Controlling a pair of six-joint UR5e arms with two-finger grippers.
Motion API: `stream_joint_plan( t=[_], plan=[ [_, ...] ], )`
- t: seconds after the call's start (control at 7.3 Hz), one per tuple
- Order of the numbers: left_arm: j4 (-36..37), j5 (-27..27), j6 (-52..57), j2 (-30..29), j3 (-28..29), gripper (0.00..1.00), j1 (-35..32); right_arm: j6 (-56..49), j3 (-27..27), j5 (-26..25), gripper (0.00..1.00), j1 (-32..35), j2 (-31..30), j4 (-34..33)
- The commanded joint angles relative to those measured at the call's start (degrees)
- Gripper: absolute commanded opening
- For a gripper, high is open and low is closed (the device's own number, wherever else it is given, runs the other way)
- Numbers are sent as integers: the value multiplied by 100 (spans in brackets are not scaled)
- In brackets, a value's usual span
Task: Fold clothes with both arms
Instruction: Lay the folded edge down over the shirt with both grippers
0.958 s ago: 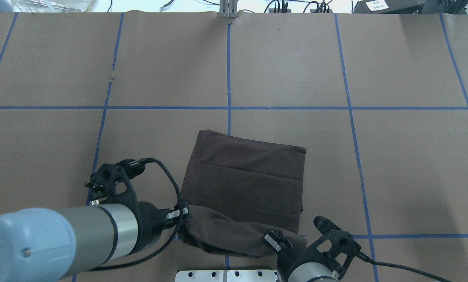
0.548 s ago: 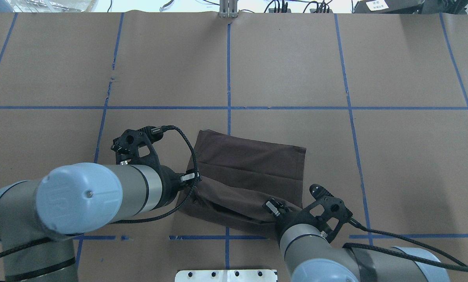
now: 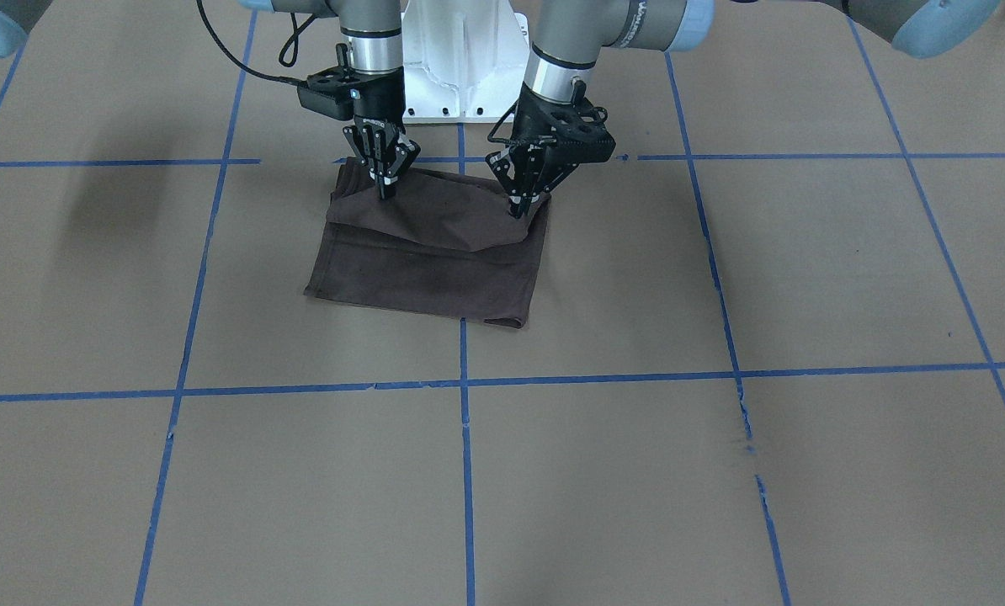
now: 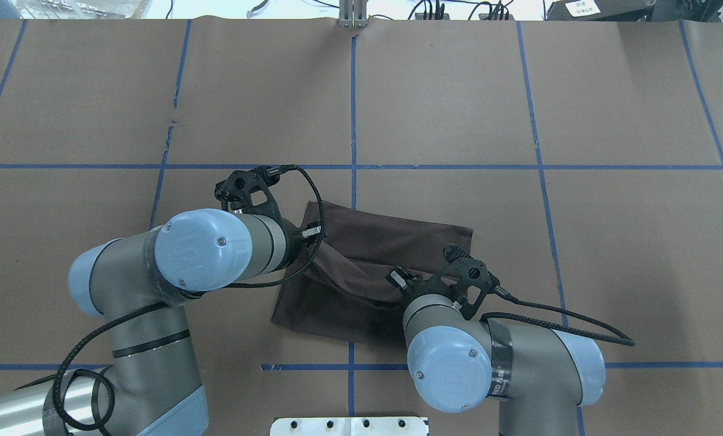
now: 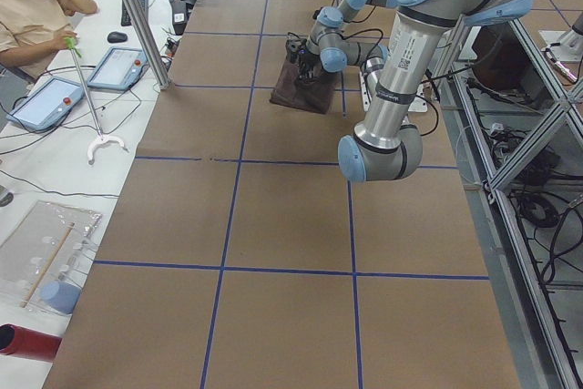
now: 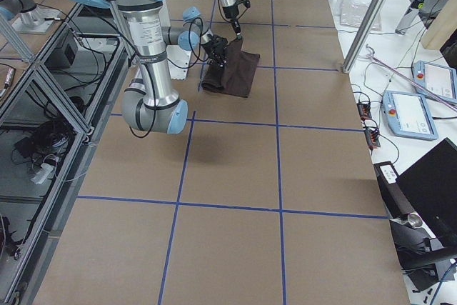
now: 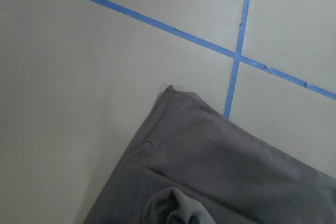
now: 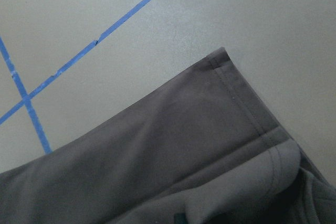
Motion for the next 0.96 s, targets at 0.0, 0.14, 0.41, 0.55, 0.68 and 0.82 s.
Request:
stream_joint_plan(
  t=[0.0, 0.14, 0.41, 0.55, 0.68, 0.82],
  plan=[
    [-146, 7, 106, -65, 349, 0, -122, -148, -300, 147, 0, 218, 6, 150],
    [-233, 16, 115, -100, 454, 0, -149, -183, -379, 200, 0, 298, 6, 151],
    [-566, 16, 176, -380, 1067, 0, -254, -219, -564, 314, 0, 430, 15, 159],
    [-716, 16, 194, -382, 1236, 0, -272, -219, -599, 314, 0, 439, 23, 159],
    [-822, 16, 194, -382, 1342, 0, -272, -227, -660, 314, 0, 439, 32, 151],
    [-823, -10, 447, -364, 1326, 73, -307, -697, -826, 288, 96, 439, 50, 159]
  ],
)
